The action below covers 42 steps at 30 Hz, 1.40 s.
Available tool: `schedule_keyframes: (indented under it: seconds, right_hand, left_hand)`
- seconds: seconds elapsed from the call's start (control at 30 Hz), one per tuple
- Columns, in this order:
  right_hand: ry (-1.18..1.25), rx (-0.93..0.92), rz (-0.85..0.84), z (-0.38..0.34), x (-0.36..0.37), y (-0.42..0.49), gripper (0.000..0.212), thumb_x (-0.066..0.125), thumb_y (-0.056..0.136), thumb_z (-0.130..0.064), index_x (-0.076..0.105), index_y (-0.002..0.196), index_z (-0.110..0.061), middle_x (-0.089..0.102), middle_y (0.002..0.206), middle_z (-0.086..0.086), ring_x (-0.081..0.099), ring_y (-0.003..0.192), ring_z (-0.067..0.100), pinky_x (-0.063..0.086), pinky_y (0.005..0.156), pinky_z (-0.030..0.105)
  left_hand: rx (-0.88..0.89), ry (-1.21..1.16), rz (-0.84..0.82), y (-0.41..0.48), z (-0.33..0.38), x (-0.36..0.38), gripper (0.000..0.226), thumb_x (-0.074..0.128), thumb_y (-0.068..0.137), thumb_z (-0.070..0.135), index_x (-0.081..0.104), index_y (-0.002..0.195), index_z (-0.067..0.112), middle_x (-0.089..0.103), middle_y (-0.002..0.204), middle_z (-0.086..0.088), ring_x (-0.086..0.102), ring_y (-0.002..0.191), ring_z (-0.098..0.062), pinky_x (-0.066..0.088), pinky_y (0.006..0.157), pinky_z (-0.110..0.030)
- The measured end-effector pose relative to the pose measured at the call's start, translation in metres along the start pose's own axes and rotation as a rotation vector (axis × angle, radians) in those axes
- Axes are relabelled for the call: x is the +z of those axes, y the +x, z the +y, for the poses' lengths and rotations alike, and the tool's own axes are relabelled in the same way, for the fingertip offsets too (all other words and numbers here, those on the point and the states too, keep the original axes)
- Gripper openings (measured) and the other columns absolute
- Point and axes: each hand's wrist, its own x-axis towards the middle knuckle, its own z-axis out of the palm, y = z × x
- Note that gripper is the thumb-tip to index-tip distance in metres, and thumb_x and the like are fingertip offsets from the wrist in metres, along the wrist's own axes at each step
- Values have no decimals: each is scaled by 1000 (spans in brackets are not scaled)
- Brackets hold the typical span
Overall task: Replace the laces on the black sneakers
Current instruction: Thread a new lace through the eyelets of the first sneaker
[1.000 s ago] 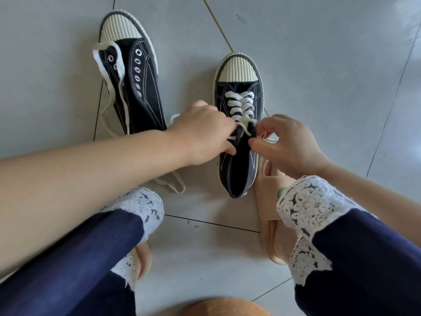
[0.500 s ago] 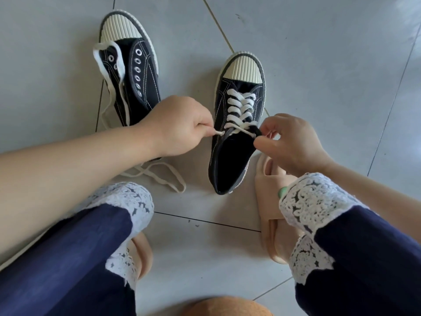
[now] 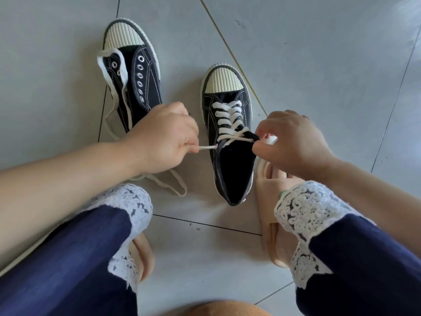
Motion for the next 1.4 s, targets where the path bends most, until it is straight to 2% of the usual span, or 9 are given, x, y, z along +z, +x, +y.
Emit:
schedule_keyframes:
  seconds: [0.23, 0.33, 0.5, 0.63, 0.8, 0.93, 1.17, 1.3, 1.4]
  right_hand:
    - [16, -74, -143, 6, 2, -4, 16, 64, 82, -30, 67, 92, -18, 50, 90, -7, 45, 90, 14, 36, 77, 30]
    - [-71, -43, -98, 14, -5, -6, 12, 68, 81, -28, 70, 93, -24, 46, 87, -9, 45, 92, 16, 31, 70, 29]
    - [48, 124, 38, 6, -13, -1, 14, 59, 83, -19, 70, 87, -27, 57, 70, -13, 57, 73, 15, 43, 61, 28]
    - [618, 253, 37, -4, -20, 5, 30, 59, 80, -4, 68, 81, -32, 67, 79, -13, 59, 73, 1, 44, 72, 12]
    - [1212, 315, 56, -19, -31, 18, 25, 61, 80, 4, 66, 85, -20, 66, 79, -3, 58, 77, 13, 47, 71, 22]
    - [1116, 155, 113, -30, -36, 26, 31, 60, 78, 9, 62, 89, -20, 67, 85, 0, 62, 75, 11, 47, 70, 20]
    - [672, -46, 153, -48, -38, 47, 34, 60, 78, 0, 63, 81, -34, 65, 79, -13, 62, 80, 0, 50, 79, 22]
    - [703, 36, 44, -42, -35, 55, 26, 53, 91, -16, 55, 113, -28, 65, 88, -5, 63, 83, 9, 48, 84, 23]
    - [442, 70, 43, -32, -35, 51, 20, 48, 93, -21, 56, 111, -17, 62, 72, -8, 60, 63, 5, 41, 65, 8]
  left_hand:
    - [-65, 168, 141, 7, 3, 5, 11, 71, 73, 20, 73, 66, 12, 47, 64, -9, 40, 65, -25, 33, 60, -33]
    - [-118, 191, 180, 2, 9, 8, 19, 60, 79, 28, 73, 69, 18, 56, 53, -4, 53, 53, -26, 35, 58, -29]
    - [-472, -387, 214, 1, 23, 18, 9, 62, 85, 17, 71, 84, 18, 66, 68, 7, 63, 69, -13, 47, 71, -28]
    - [-631, -874, 295, 16, 29, 13, 21, 56, 88, 6, 66, 81, 23, 67, 82, 10, 63, 80, -2, 49, 79, -17]
    - [-657, -1224, 337, 40, 38, -3, 15, 48, 92, 0, 50, 88, 15, 66, 76, -4, 60, 60, -13, 50, 56, -22]
    - [-780, -1416, 251, 52, 32, -16, 12, 49, 92, 2, 54, 84, 10, 67, 70, -3, 53, 52, -10, 50, 52, -21]
    - [-652, -1269, -23, 62, 28, -23, 14, 56, 86, 2, 56, 75, 11, 59, 66, -4, 43, 50, -9, 38, 47, -17]
    - [-678, -1270, -39, 63, 21, -25, 12, 60, 86, 18, 58, 78, 9, 59, 57, 1, 40, 43, -6, 34, 47, -20]
    - [-743, -1309, 4, 66, 14, -27, 19, 55, 90, 22, 61, 78, 9, 63, 60, -2, 45, 44, -8, 40, 49, -22]
